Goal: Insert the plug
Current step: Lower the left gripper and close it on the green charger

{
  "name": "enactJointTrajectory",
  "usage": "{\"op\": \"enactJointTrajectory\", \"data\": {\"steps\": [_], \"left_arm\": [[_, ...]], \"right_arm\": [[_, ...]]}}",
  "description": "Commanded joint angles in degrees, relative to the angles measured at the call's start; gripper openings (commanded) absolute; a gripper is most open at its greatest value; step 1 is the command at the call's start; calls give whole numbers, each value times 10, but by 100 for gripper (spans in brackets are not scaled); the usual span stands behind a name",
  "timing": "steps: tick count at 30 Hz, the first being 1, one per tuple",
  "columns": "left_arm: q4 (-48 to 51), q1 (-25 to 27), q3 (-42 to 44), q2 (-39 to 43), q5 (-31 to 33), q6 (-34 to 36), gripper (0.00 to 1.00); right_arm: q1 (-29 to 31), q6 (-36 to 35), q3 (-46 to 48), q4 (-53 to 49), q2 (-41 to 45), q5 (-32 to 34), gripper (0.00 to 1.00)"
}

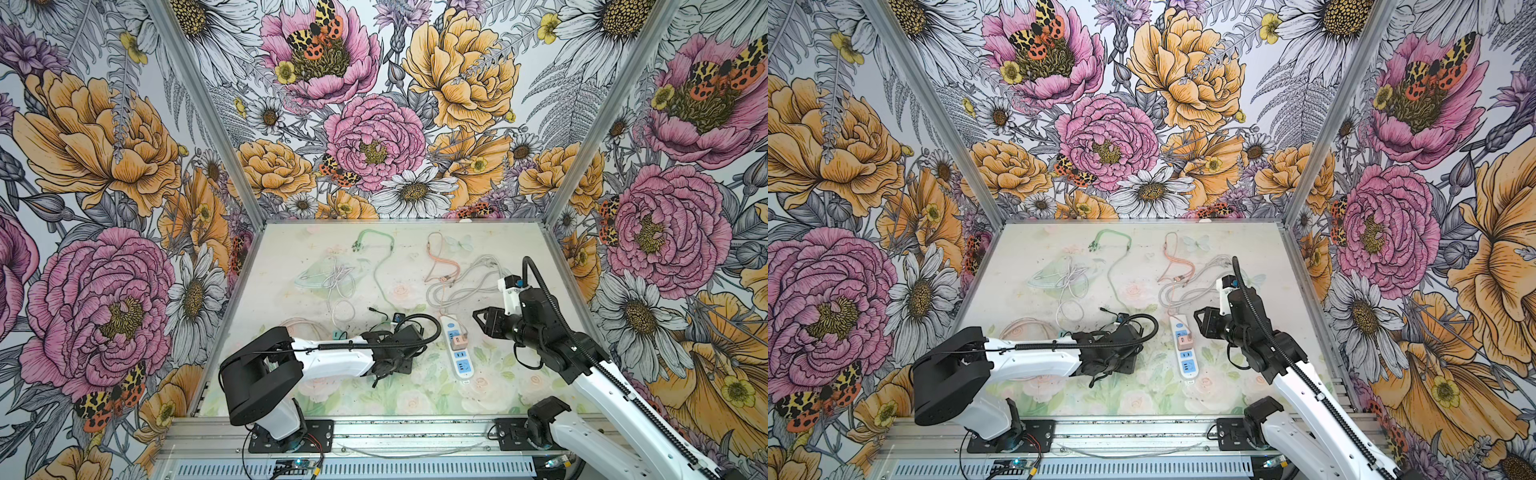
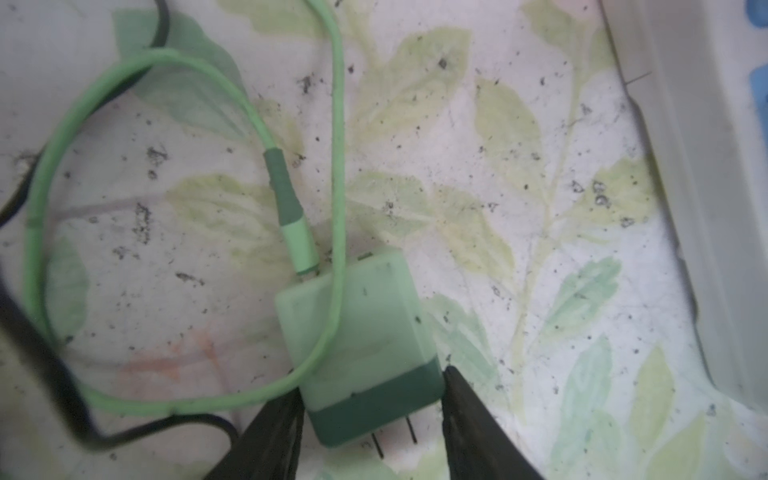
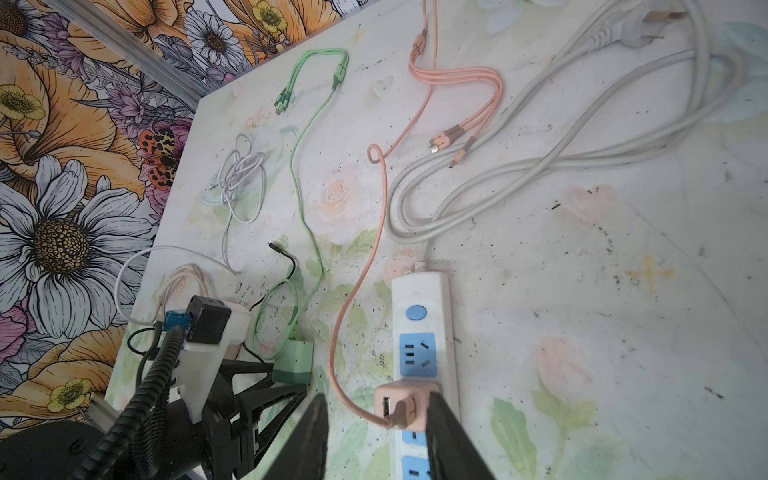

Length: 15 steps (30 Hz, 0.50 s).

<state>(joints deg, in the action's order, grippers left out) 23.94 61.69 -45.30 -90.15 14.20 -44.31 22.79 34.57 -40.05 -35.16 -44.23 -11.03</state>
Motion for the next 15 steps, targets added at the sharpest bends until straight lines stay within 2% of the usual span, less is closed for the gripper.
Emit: {"op": "enactJointTrajectory", "data": {"steps": [1, 6, 9, 15], "left_arm": [[-5, -7, -6, -3, 31, -21, 51], [3, -11, 0, -1, 53, -41, 51], [3, -12, -6, -5, 60, -45, 58], [3, -12, -32, -44, 61, -61, 59]], "right_arm": [[-1, -9, -7, 2, 8, -12, 40], [-1, -11, -12, 2, 1, -23, 40], [-1, -12, -12, 2, -3, -22, 40], [-1, -13, -12, 2, -9, -28, 40]]}}
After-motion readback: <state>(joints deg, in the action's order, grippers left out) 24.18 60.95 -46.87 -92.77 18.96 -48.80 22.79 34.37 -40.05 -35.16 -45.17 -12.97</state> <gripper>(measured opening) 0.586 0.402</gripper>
